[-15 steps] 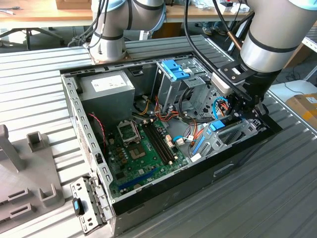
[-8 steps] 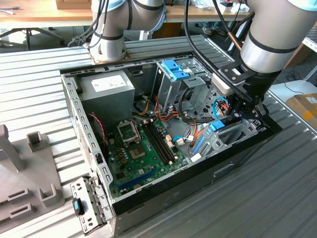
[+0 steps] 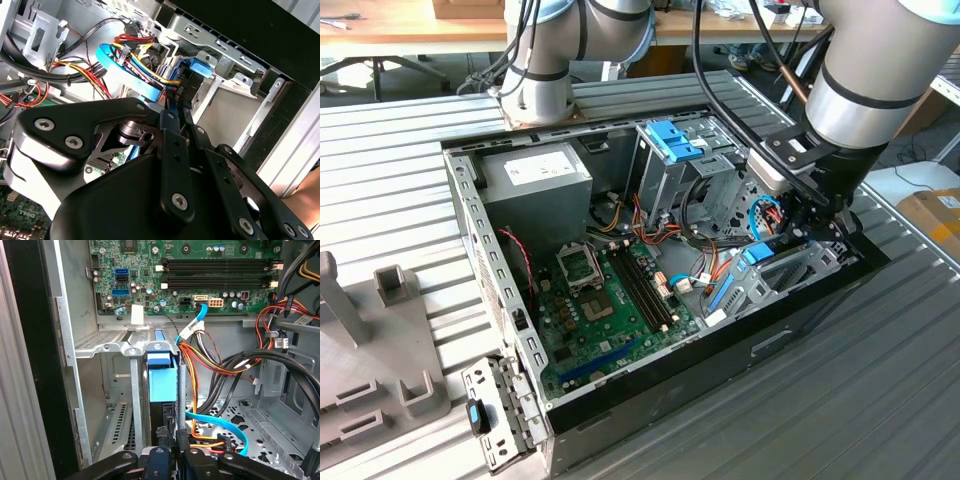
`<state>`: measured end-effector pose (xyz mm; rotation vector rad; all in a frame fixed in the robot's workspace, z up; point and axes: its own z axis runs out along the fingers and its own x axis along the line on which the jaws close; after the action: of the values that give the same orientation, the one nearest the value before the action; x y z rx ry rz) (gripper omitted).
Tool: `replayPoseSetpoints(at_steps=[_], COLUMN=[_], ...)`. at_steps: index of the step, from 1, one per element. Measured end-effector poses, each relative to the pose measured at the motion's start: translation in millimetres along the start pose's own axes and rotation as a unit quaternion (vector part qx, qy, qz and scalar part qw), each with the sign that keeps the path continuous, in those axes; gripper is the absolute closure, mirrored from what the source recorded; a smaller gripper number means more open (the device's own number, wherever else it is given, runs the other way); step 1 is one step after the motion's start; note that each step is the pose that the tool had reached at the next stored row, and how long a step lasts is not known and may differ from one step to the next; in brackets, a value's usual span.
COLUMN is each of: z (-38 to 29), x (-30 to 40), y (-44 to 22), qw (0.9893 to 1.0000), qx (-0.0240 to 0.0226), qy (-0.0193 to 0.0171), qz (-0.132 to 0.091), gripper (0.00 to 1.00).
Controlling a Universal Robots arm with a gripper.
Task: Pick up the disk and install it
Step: 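Insert the disk into the insertion slot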
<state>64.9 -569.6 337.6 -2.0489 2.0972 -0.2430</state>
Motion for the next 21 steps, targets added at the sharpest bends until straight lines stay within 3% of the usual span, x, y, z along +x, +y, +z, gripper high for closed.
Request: replayPoseSetpoints(at_steps=[14,21], z=[2.2,-3.2], x=[2.3,2.1], y=[0.5,-0.9], qw=[1.0000,1.0000], qx=[0.0003,0.0003], qy=[0.0001,-0.0002], qz=[0.000,0.000], gripper=[0.83,0.83])
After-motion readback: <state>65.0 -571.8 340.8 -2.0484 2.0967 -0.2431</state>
